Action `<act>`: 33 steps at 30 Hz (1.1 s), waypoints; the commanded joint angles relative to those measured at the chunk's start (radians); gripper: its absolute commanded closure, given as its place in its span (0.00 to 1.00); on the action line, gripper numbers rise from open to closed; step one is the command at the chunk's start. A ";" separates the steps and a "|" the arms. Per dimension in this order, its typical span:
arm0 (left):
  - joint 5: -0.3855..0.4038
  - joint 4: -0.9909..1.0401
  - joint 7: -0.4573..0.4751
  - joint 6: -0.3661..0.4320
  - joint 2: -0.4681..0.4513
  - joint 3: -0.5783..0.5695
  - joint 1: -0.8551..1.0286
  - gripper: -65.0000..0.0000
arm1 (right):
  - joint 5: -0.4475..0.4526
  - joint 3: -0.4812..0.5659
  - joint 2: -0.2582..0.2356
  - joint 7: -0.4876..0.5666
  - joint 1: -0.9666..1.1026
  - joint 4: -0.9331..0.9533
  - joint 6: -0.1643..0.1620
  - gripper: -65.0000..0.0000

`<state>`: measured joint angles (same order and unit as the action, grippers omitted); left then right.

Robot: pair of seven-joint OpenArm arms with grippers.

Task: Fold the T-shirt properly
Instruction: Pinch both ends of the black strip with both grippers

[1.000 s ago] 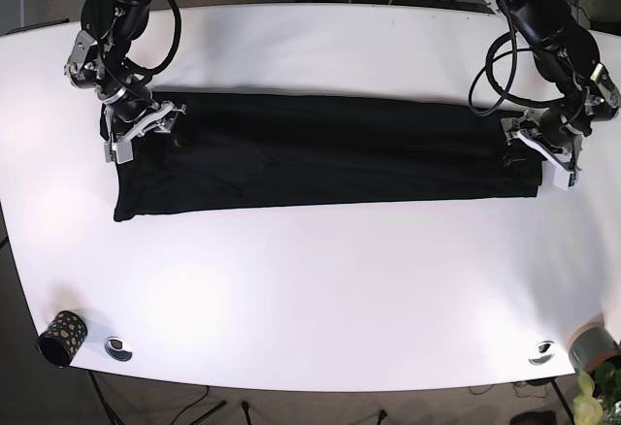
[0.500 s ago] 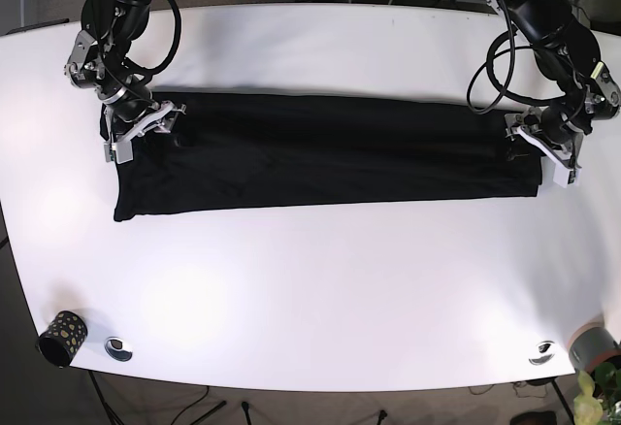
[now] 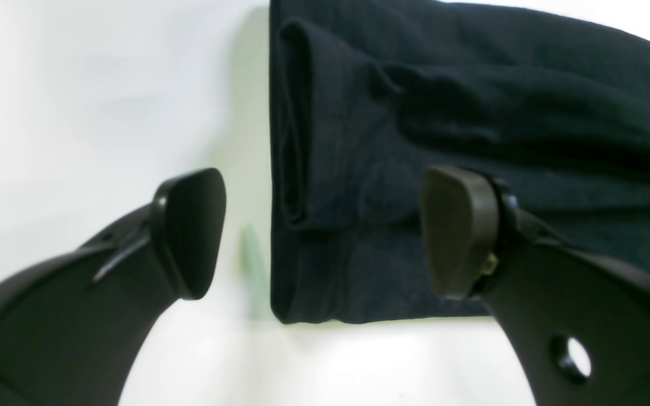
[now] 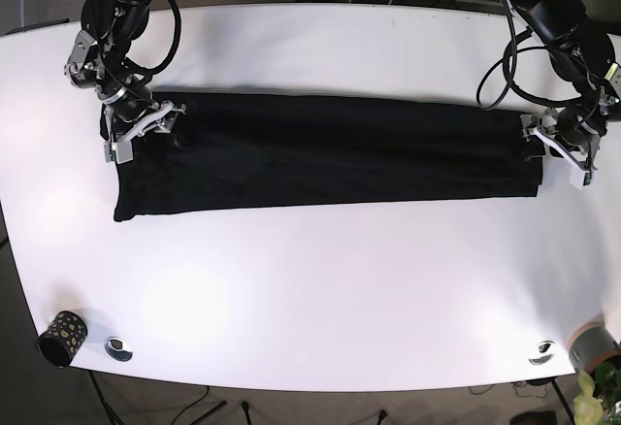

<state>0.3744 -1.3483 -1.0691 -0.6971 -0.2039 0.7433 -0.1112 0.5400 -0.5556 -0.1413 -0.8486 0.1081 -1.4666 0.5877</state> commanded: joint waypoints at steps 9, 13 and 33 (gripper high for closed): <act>0.013 0.119 0.028 -0.001 -0.024 -0.001 -0.018 0.22 | -0.022 -0.004 -0.008 -0.025 -0.005 -0.004 -0.010 0.35; 0.013 0.125 0.053 -0.001 -0.024 -0.008 -0.015 0.22 | -0.024 -0.004 -0.008 -0.025 -0.005 -0.004 -0.010 0.35; -0.024 0.115 0.140 0.014 0.004 -0.090 -0.015 0.99 | -0.021 -0.004 -0.008 -0.025 -0.005 -0.003 -0.010 0.35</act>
<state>0.3668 -1.2209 -0.9360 -0.6968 -0.1970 0.6739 -0.1154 0.5400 -0.5556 -0.1413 -0.8486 0.1059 -1.4651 0.5873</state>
